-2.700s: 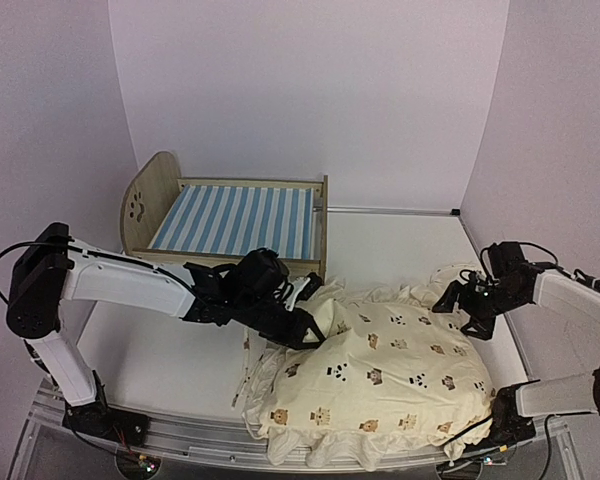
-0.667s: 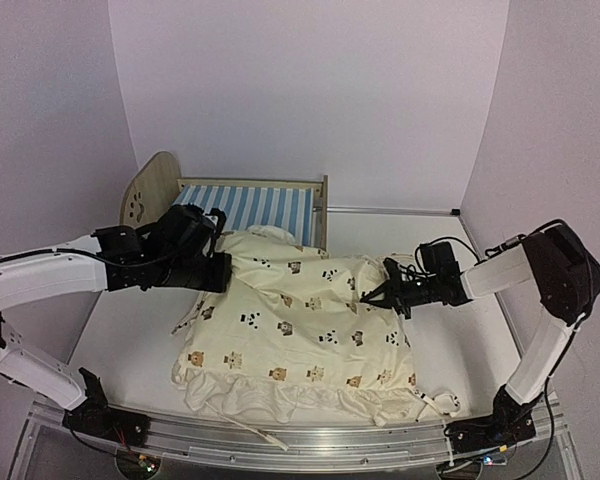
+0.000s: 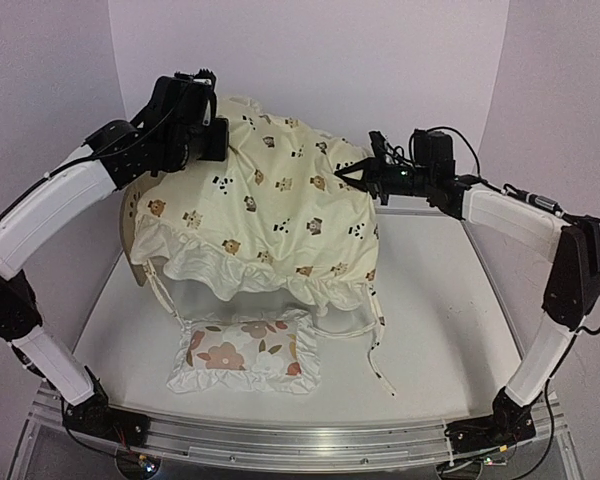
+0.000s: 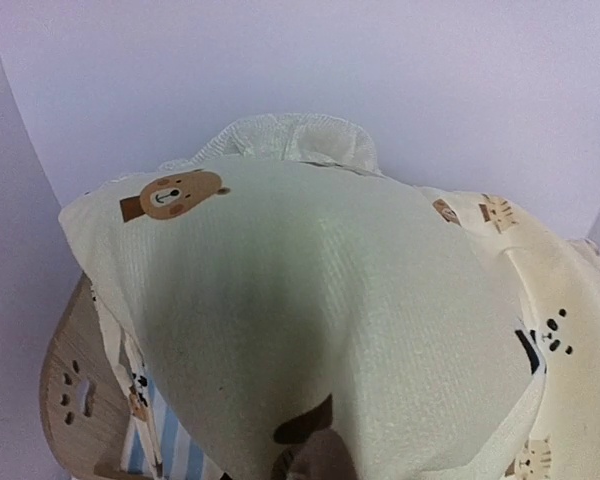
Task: Set up the pet bed
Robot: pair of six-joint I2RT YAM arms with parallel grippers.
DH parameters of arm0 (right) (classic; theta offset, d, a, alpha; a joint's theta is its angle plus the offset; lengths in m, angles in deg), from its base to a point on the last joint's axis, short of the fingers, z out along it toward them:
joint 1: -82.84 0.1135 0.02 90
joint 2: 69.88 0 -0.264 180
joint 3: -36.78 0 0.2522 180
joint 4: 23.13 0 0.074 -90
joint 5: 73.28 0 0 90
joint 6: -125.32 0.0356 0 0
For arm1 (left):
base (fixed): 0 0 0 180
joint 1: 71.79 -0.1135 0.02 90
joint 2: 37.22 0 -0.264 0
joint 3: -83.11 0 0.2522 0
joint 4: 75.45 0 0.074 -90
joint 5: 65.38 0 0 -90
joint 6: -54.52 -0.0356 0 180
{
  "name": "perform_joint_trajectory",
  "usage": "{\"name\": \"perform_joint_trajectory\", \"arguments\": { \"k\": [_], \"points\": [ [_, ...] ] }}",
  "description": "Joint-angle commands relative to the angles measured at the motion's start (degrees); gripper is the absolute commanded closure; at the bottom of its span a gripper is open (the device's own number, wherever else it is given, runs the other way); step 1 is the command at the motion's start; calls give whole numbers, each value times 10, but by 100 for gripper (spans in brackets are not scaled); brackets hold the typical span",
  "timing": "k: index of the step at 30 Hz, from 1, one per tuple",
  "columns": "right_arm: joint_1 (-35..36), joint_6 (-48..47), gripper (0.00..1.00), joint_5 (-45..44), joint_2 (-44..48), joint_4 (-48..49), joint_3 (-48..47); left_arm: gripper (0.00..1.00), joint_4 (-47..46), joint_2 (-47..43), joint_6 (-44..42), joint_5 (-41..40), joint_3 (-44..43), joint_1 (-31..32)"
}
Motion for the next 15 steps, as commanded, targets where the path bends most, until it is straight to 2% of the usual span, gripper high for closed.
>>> {"name": "perform_joint_trajectory", "arguments": {
  "k": [1,4,7,12,15],
  "points": [
    [18,3,100,-17,-60,-27,-112,98,-49,61,-78,-39,-91,-51],
    [22,0,100,-27,-113,-36,-180,98,-75,96,-105,-14,-127,-95],
    [27,-2,100,-33,-174,-36,-252,96,-135,113,-143,19,-123,-134],
    [32,-22,100,-59,-264,-60,-370,96,-168,164,-161,54,-157,-198],
    [33,-39,100,-92,-305,-64,-407,96,-184,194,-160,76,-163,-232]
  ]
}}
